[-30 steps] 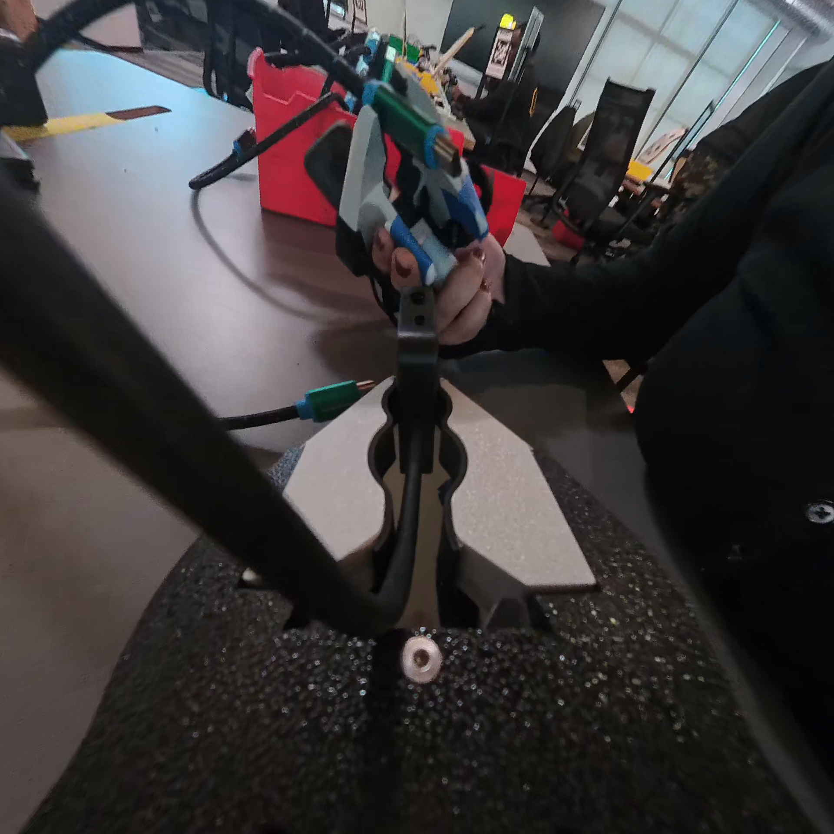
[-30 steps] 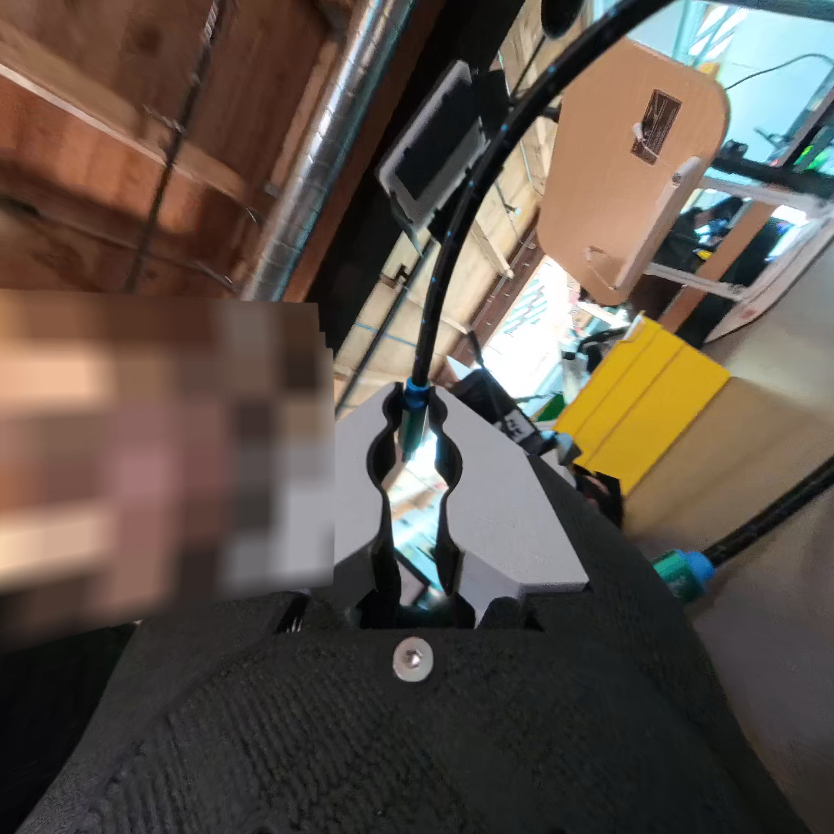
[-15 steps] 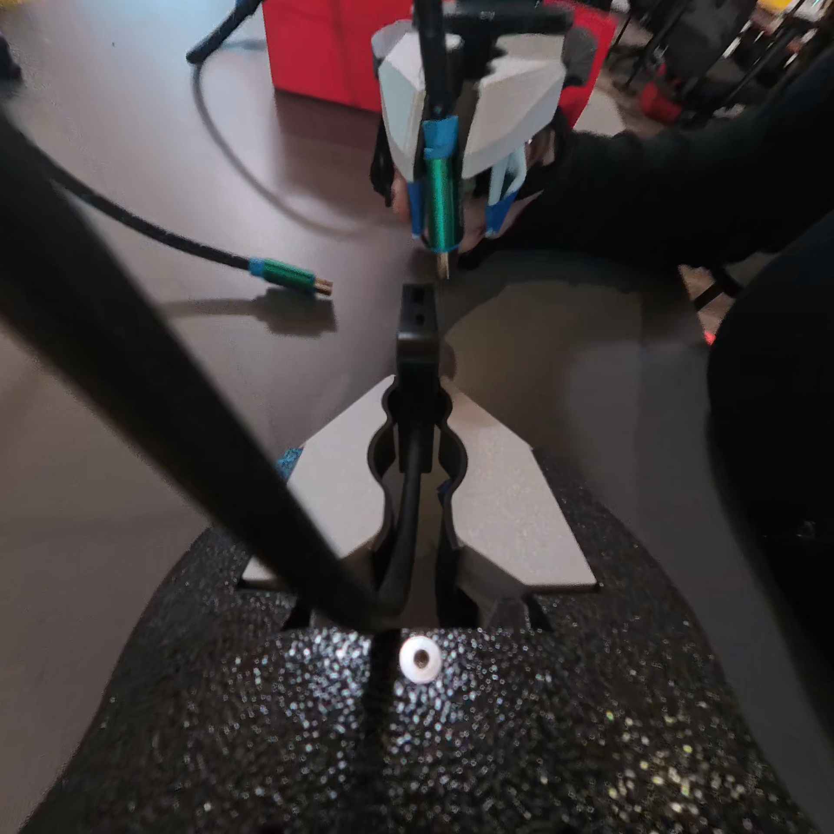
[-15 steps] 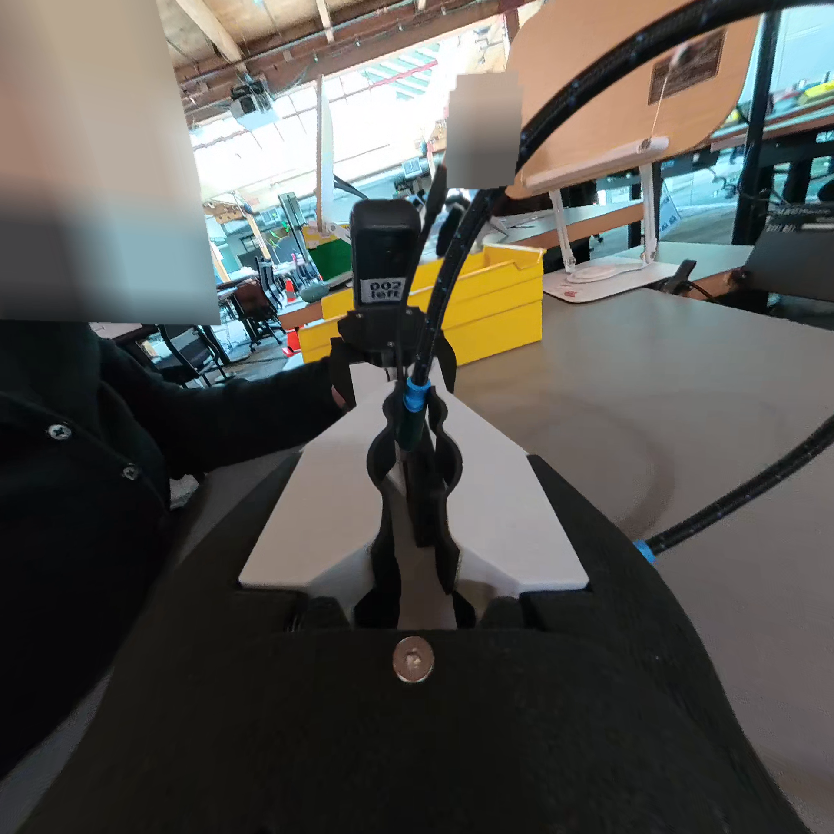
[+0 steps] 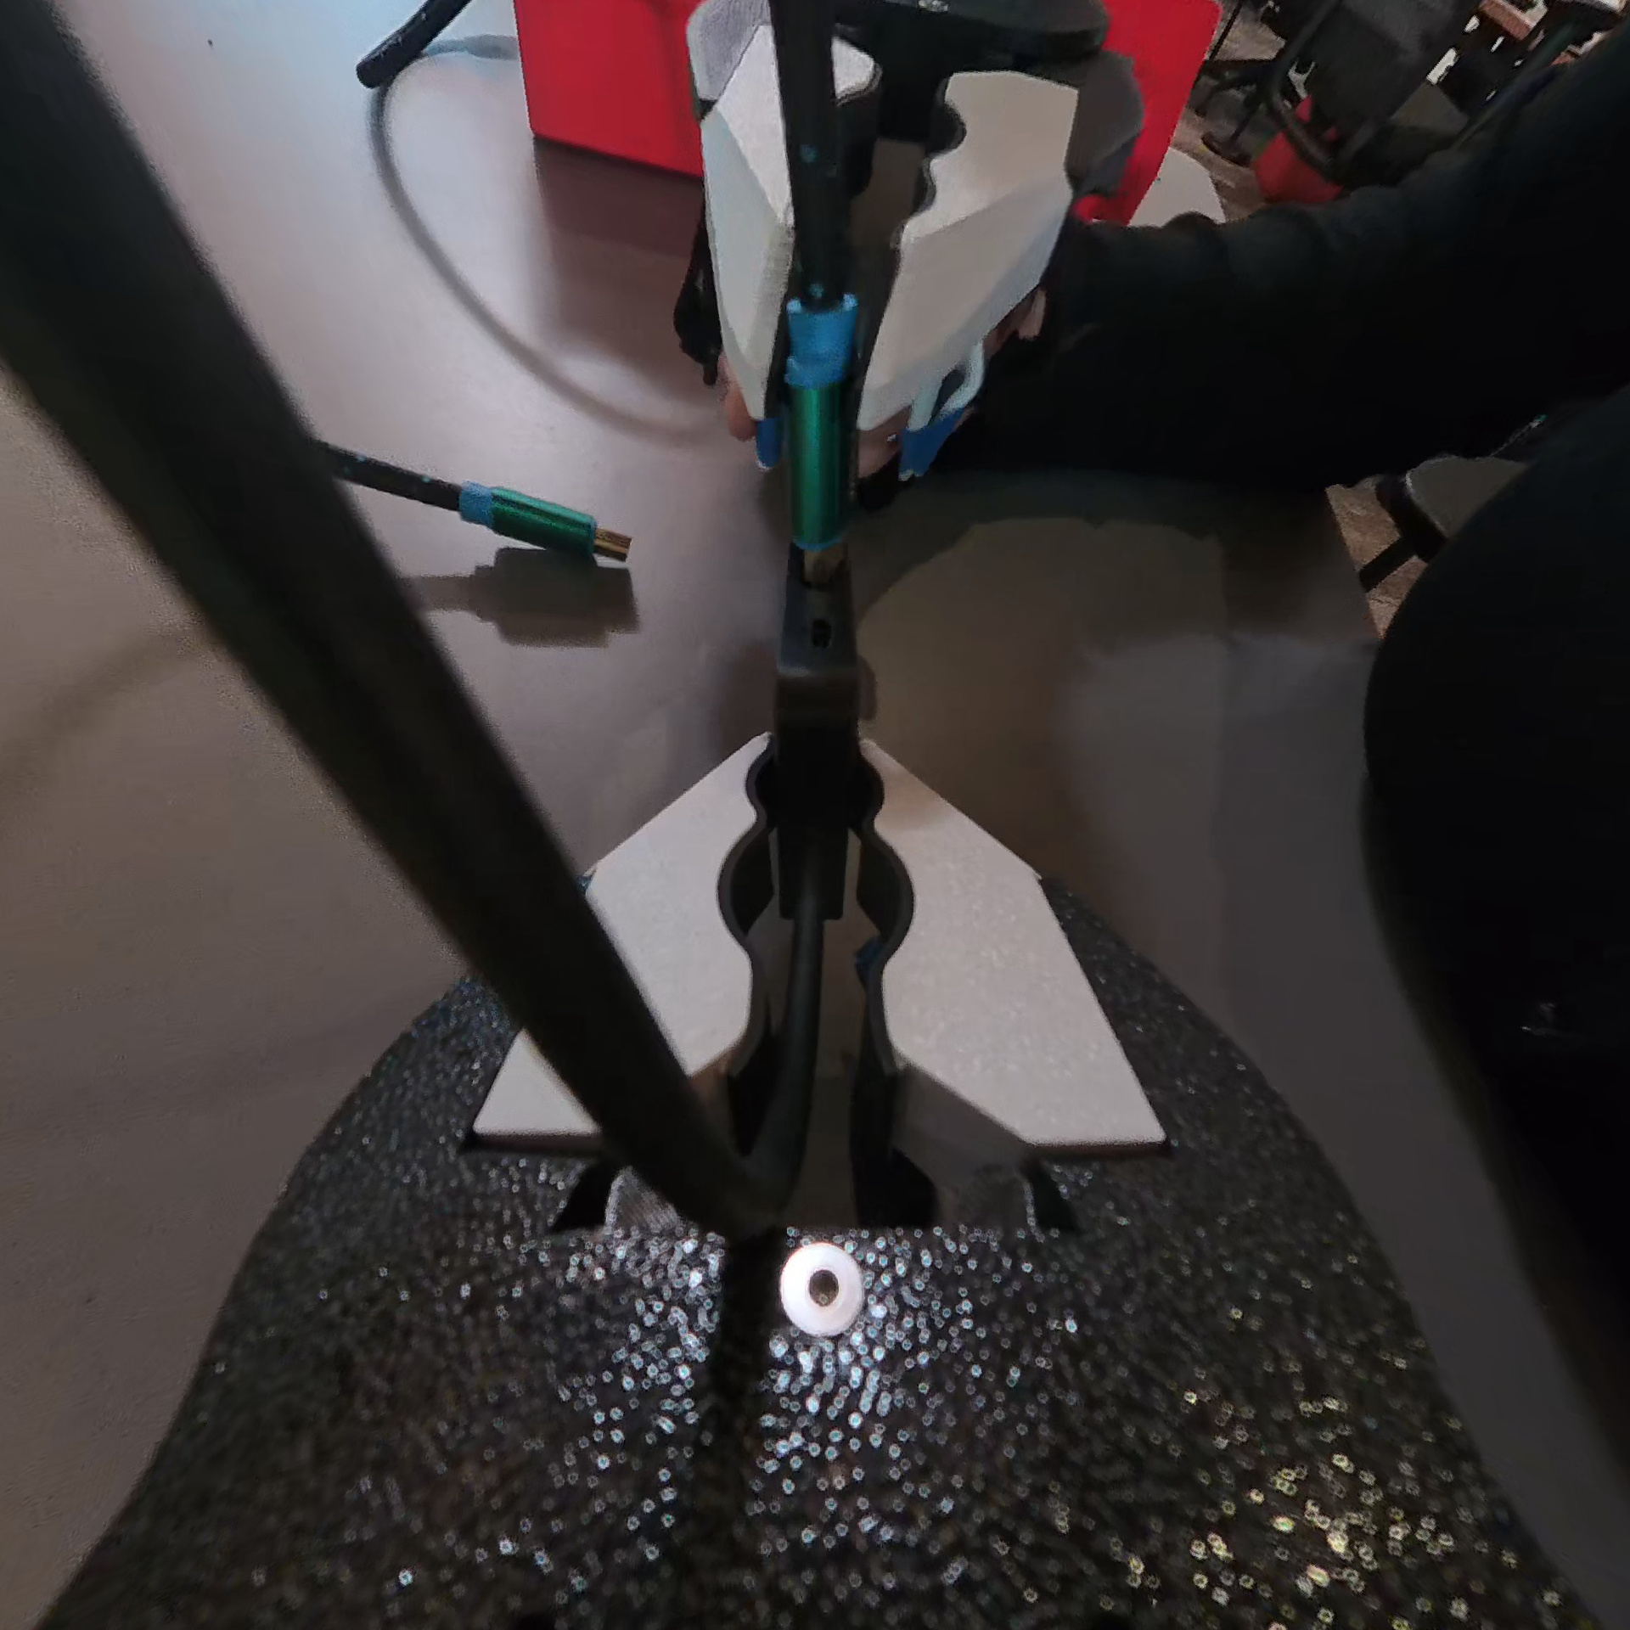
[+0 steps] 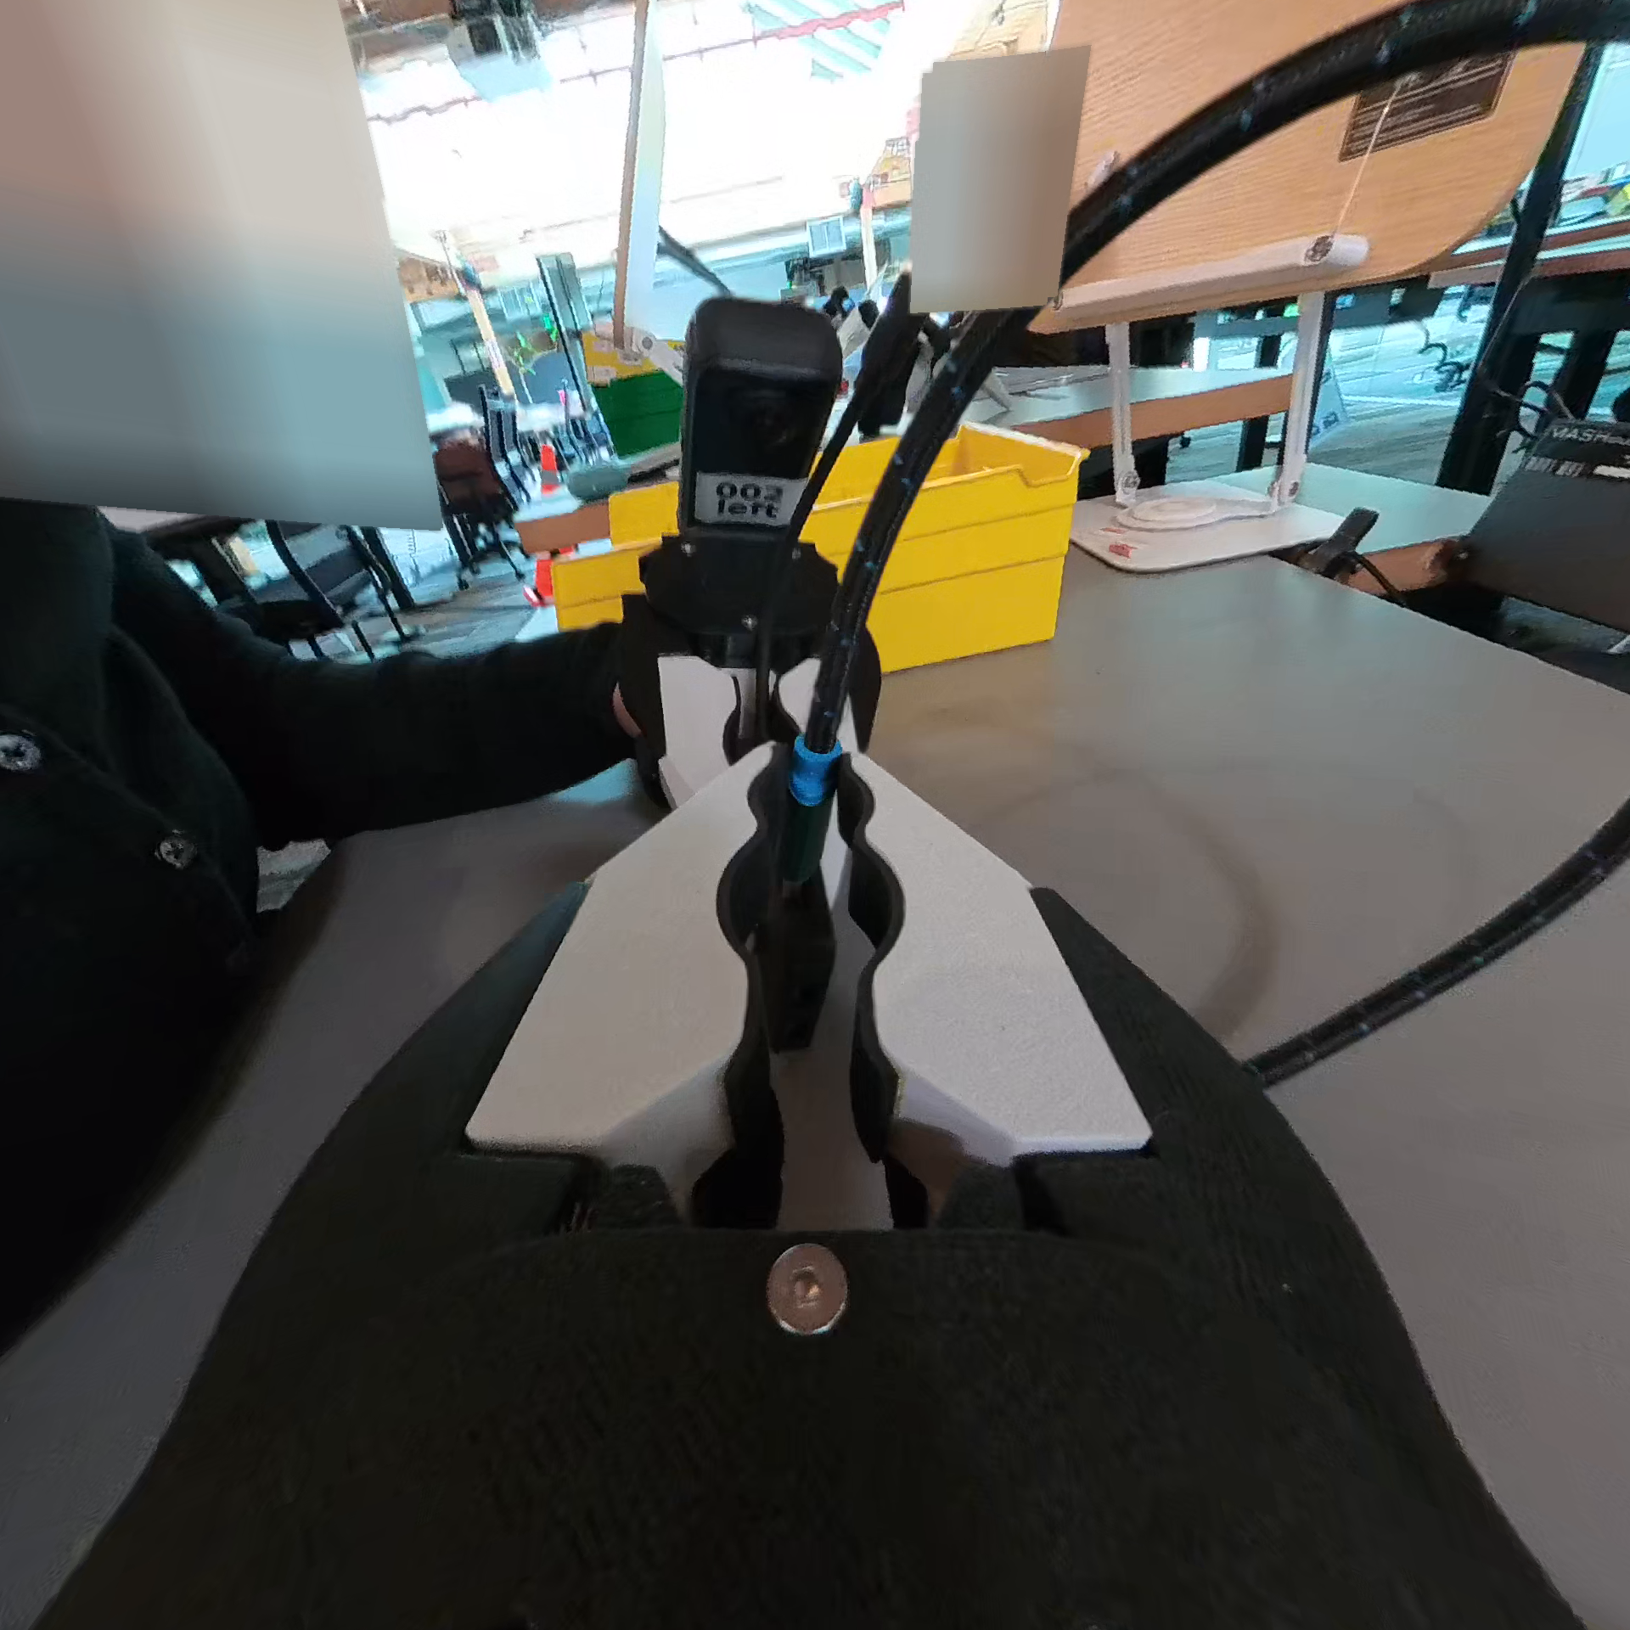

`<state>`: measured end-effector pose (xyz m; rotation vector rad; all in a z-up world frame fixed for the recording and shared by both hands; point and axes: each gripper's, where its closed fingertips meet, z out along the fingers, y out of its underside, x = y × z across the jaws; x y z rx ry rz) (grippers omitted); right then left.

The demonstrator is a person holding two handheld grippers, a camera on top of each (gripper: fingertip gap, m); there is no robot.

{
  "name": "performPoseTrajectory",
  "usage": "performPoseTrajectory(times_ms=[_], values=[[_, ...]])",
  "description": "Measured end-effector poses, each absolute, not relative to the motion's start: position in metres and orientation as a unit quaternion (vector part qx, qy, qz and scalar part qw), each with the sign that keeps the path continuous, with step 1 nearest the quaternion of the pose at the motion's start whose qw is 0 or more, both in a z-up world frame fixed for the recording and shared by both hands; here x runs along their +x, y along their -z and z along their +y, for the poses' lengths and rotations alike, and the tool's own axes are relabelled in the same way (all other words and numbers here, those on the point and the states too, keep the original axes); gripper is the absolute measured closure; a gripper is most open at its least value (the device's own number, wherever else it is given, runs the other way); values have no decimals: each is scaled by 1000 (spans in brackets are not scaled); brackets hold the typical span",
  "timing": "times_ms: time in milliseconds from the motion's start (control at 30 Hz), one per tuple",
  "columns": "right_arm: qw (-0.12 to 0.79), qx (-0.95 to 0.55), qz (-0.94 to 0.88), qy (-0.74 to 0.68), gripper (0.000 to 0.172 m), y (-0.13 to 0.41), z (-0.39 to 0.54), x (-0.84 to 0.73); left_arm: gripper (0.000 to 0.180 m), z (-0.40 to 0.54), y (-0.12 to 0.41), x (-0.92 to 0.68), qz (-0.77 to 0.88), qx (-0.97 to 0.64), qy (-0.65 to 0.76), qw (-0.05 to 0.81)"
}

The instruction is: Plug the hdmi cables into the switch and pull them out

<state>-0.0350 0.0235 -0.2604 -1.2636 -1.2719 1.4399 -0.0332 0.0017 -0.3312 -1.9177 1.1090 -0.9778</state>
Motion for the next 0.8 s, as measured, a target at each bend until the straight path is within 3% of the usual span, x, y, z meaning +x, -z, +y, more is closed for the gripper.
performPoseTrajectory(times_ms=[800], values=[[375, -418, -589, -581, 162, 264, 13, -29, 168, -1, 332, -32, 438, -737, 376, 350]])
